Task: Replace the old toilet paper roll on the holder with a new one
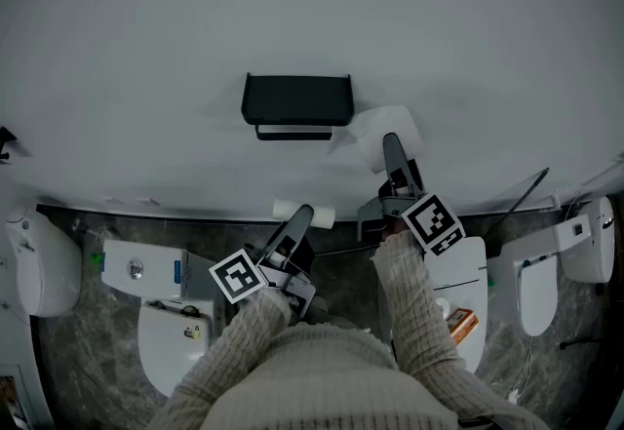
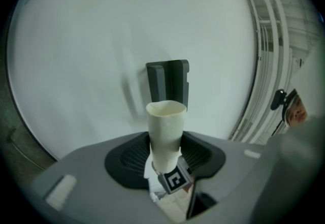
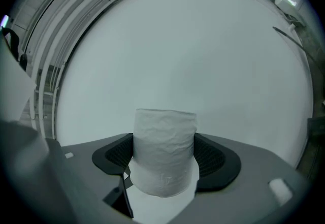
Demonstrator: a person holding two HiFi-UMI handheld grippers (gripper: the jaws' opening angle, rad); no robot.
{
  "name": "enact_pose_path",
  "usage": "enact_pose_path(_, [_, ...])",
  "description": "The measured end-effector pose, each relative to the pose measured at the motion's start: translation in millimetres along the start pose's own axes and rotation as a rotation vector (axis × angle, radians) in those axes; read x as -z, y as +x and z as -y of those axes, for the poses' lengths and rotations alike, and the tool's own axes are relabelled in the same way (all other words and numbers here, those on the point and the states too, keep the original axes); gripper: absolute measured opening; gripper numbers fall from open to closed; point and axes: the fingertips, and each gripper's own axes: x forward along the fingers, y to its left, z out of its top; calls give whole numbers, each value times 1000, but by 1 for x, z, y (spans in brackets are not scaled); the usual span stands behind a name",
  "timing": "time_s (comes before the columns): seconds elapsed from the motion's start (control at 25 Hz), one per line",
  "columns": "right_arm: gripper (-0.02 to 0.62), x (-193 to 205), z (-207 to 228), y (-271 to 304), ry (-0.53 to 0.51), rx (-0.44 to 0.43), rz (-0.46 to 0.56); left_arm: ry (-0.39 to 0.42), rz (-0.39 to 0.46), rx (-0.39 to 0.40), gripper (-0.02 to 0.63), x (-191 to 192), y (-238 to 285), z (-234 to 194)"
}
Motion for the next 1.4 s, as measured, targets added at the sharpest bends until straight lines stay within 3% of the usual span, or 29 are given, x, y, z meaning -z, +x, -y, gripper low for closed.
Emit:
enact_pose_path(0.84, [367,36,-9,30,369,-33,104,8,67,-22,175,-30,-8,-9])
enact_pose_path(1.4, [367,74,-23,17,484,-10,192,8,108,-12,175,-60,-41,-15])
